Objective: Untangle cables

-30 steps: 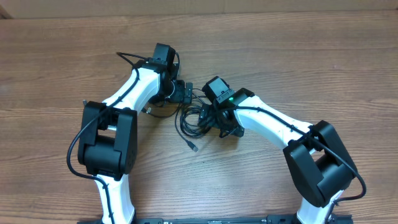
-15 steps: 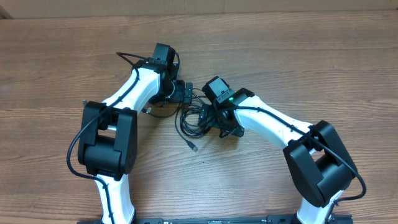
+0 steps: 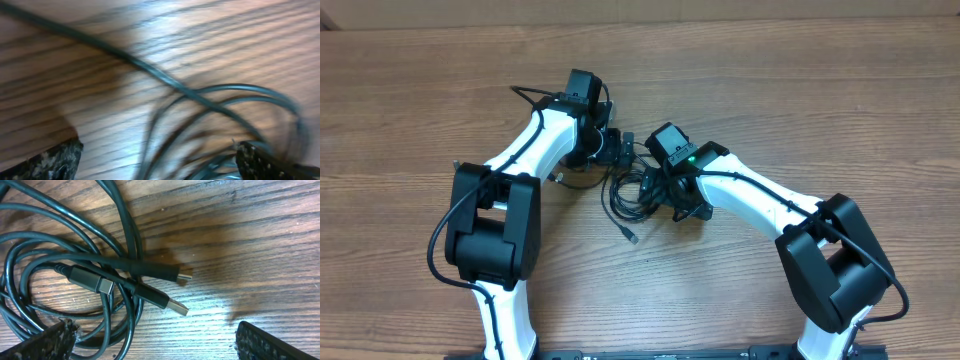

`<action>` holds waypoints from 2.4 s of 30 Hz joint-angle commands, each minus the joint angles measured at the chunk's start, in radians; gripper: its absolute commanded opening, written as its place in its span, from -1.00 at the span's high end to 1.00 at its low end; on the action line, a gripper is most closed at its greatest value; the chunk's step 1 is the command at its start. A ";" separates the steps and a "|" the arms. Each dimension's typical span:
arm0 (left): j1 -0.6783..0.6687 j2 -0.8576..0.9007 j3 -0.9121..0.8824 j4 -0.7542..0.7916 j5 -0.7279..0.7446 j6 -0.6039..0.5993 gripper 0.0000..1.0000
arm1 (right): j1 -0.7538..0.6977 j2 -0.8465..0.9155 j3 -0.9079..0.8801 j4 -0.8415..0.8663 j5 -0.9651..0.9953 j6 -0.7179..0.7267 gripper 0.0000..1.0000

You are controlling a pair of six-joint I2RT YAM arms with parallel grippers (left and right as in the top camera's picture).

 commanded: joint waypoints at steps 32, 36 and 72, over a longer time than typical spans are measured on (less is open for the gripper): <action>-0.103 0.001 -0.013 0.054 -0.080 0.052 -0.99 | 0.003 0.009 0.008 0.005 -0.001 0.003 -1.00; -0.103 0.001 -0.013 0.039 -0.230 0.041 -0.99 | 0.003 0.009 0.008 0.005 -0.001 0.003 -1.00; -0.105 0.001 -0.013 0.030 -0.222 0.042 -0.99 | 0.003 0.009 0.008 0.005 -0.001 0.003 -1.00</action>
